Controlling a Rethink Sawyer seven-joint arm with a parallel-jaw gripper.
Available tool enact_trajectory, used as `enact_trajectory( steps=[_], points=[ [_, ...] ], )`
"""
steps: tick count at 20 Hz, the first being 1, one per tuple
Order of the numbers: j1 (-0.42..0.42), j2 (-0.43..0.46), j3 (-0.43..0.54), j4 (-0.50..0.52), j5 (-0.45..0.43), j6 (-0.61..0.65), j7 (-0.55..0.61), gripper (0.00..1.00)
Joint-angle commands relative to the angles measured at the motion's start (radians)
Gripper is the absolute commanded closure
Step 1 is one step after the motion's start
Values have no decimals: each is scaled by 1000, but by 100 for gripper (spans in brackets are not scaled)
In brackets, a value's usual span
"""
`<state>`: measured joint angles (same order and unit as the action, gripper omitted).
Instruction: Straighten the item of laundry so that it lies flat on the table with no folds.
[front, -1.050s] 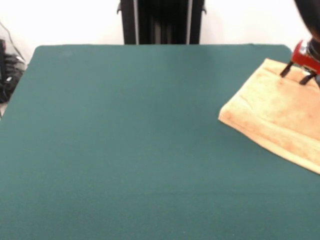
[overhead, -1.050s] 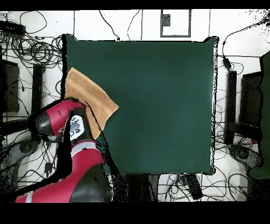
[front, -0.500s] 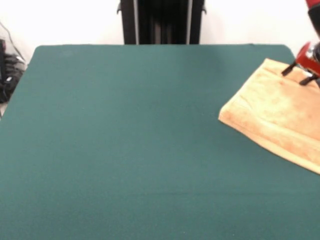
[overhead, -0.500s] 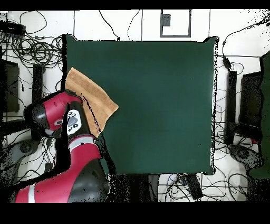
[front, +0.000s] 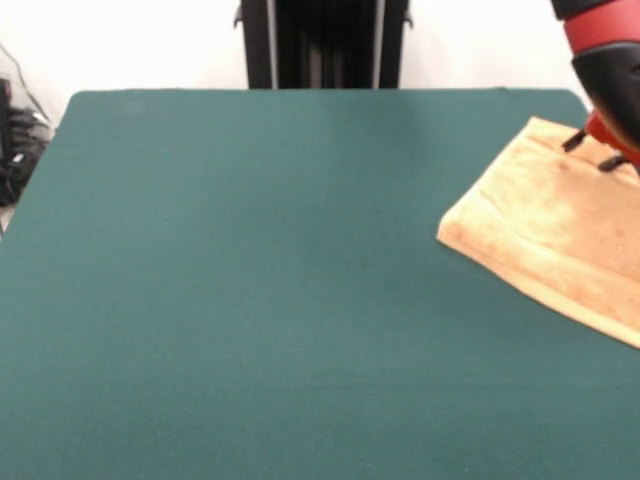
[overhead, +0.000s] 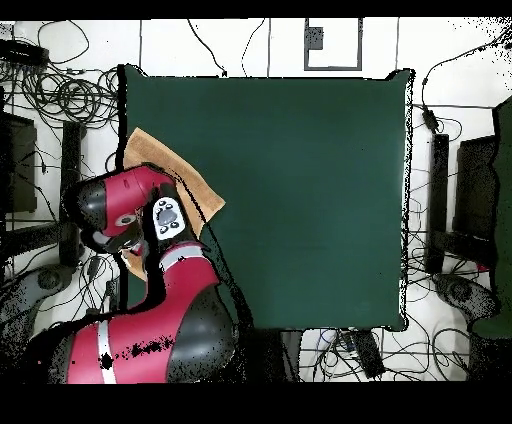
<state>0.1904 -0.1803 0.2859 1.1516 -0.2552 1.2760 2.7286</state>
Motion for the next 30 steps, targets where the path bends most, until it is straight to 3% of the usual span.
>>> enact_trajectory(
  steps=[1, 16, 23, 30],
  points=[
    [-80, 313, -64, -84, -274, -572, -128, 0],
    [-101, 262, -60, 48, -304, -594, -104, 0],
    [-134, 211, -62, 168, -272, -606, -70, 0],
    [-122, 198, -86, 195, -294, -666, -45, 0]
  ],
)
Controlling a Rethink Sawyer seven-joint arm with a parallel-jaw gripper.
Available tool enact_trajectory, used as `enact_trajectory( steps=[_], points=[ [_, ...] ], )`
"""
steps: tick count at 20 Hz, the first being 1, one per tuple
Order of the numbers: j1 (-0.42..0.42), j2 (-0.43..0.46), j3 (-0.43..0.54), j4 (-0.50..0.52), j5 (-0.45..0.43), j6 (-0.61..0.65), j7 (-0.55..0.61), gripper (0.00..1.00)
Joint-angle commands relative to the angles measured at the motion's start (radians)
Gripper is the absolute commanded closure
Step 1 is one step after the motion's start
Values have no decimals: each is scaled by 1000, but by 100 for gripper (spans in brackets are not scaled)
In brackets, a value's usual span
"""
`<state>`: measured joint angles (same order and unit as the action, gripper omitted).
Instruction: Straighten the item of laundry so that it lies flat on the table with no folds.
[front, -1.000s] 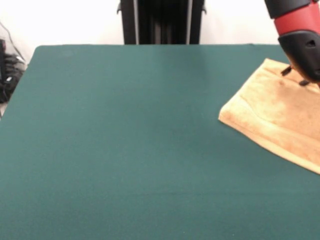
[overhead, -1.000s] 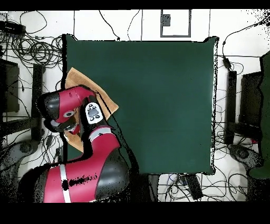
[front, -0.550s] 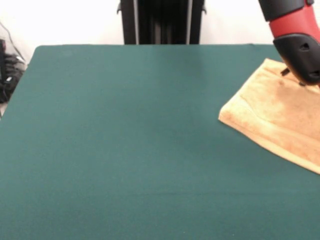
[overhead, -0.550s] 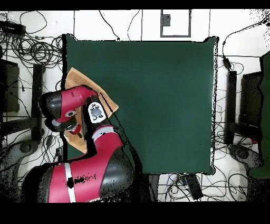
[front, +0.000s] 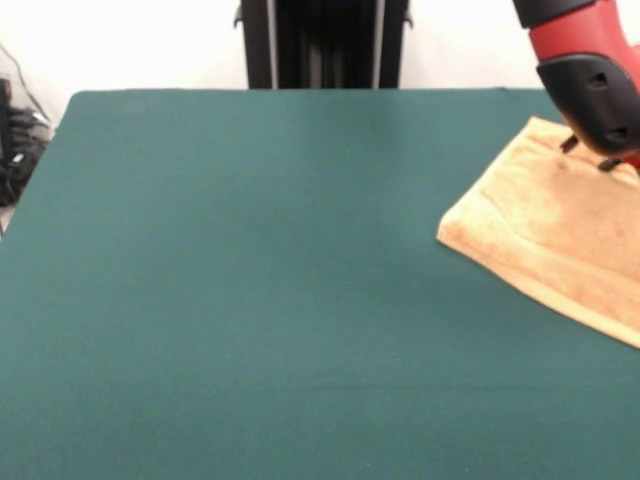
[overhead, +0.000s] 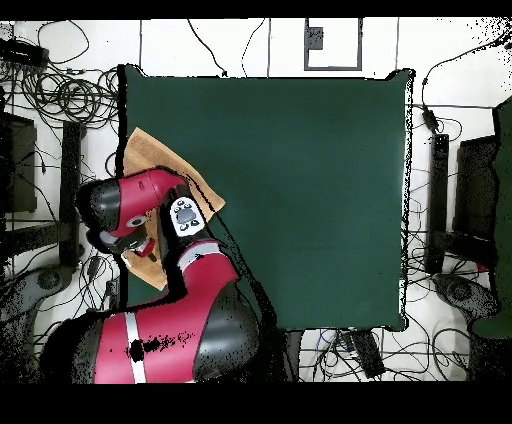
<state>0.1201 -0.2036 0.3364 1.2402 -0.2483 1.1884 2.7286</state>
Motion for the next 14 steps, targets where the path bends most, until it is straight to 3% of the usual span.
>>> enact_trajectory(
  steps=[1, 8, 14],
  points=[
    [-47, 222, -140, 104, -304, -585, -39, 0],
    [71, 202, -223, 66, -358, -569, 105, 0],
    [282, 227, -397, -29, -527, -581, 327, 0]
  ],
)
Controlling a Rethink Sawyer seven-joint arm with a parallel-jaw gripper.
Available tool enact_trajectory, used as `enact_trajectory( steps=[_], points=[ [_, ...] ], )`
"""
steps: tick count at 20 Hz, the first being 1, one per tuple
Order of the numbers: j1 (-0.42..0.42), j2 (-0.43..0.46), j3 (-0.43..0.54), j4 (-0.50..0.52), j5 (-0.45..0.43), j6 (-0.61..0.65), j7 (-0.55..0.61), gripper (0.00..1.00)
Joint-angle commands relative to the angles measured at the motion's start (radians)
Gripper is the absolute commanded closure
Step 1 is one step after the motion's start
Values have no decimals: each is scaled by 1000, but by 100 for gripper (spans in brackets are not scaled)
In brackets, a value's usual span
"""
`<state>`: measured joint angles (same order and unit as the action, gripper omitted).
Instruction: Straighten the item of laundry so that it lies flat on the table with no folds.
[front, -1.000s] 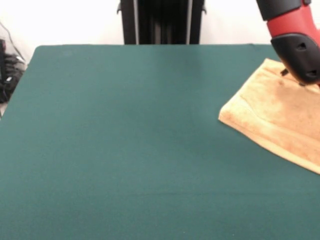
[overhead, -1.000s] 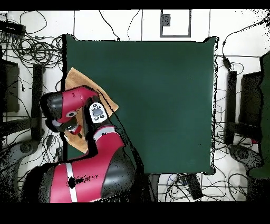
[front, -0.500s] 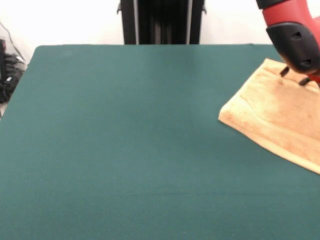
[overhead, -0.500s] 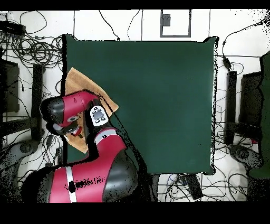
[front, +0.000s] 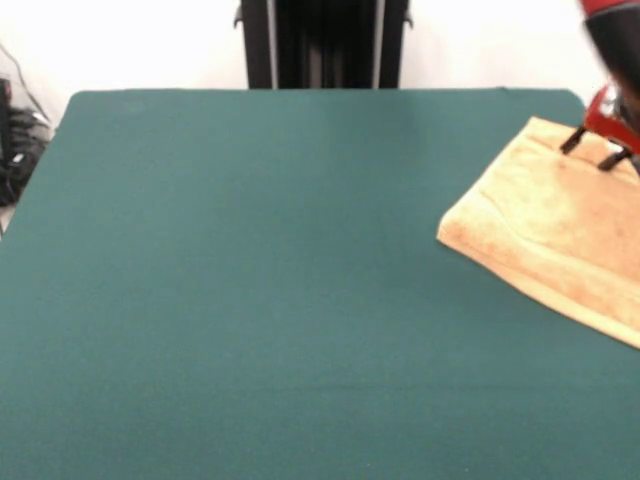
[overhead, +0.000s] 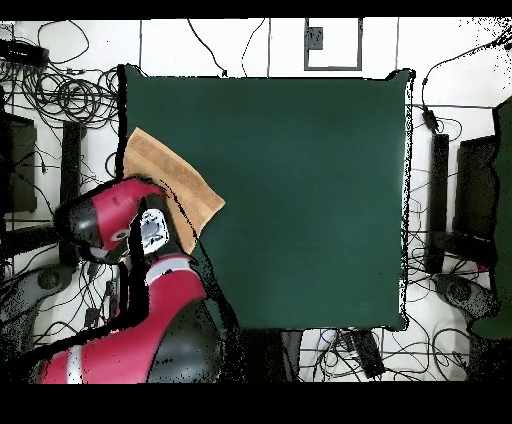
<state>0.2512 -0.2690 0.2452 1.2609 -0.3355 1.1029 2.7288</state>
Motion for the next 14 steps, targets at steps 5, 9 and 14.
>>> enact_trajectory(
  steps=[5, 9, 14],
  points=[
    [273, 337, -422, -106, -564, -514, 453, 0],
    [290, 348, -443, -118, -559, -515, 453, 0],
    [333, 370, -484, -142, -564, -498, 481, 0]
  ],
)
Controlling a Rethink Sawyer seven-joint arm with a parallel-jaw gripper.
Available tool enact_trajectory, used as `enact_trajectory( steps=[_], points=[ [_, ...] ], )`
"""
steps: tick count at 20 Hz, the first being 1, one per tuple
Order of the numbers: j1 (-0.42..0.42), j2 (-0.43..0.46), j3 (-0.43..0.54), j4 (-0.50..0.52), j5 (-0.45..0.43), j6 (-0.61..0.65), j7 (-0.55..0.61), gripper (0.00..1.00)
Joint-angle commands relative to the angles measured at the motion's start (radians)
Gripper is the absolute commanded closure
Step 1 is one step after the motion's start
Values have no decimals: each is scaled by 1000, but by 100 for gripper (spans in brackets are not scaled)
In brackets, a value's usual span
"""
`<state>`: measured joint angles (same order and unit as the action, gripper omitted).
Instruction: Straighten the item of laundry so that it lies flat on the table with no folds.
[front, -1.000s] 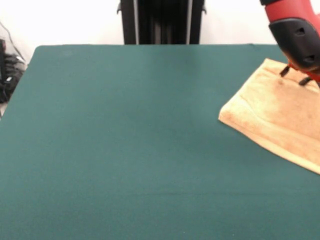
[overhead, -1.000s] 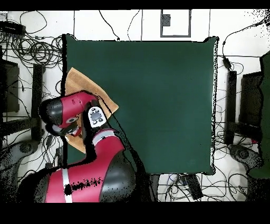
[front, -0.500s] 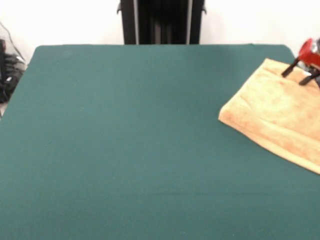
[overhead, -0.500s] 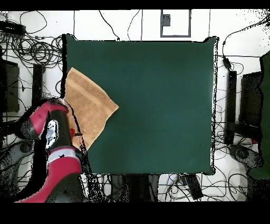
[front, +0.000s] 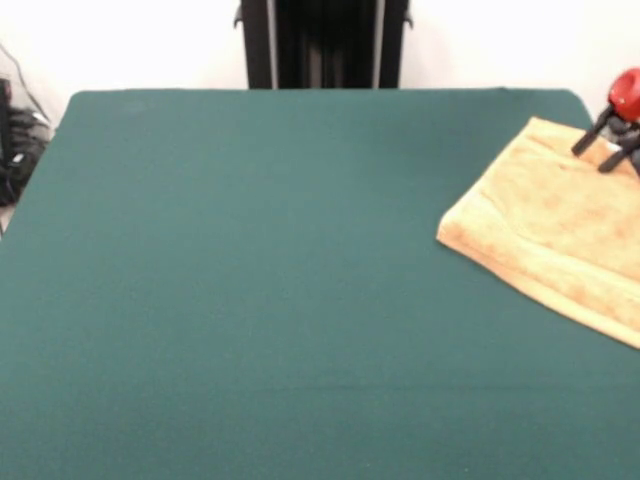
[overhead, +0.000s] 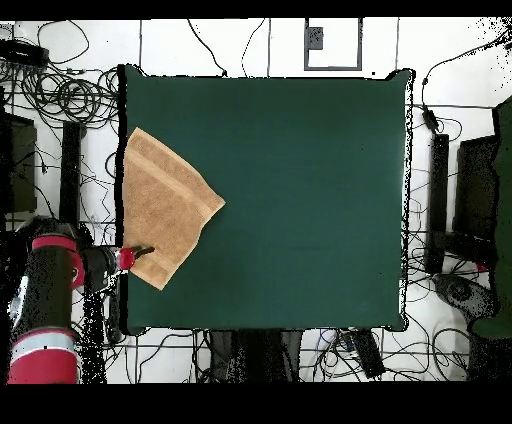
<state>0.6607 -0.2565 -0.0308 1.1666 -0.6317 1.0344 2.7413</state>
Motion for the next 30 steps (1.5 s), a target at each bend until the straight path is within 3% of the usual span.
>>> enact_trajectory(
  steps=[1, 7, 14, 16, 18, 19, 23, 25, 30],
  points=[
    [-54, 369, -227, -59, -282, -416, 491, 0],
    [57, 437, -321, -112, -362, -350, 613, 0],
    [53, 437, -325, -107, -367, -378, 614, 0],
    [1, 407, -286, -82, -323, -427, 558, 0],
    [-115, 352, -193, -30, -224, -482, 432, 0],
    [-298, 298, -35, 48, -80, -490, 253, 0],
    [-601, 308, 208, 163, 190, -422, 88, 0],
    [-651, 321, 242, 184, 241, -427, 57, 0],
    [-675, 331, 253, 192, 260, -451, 7, 0]
  ],
)
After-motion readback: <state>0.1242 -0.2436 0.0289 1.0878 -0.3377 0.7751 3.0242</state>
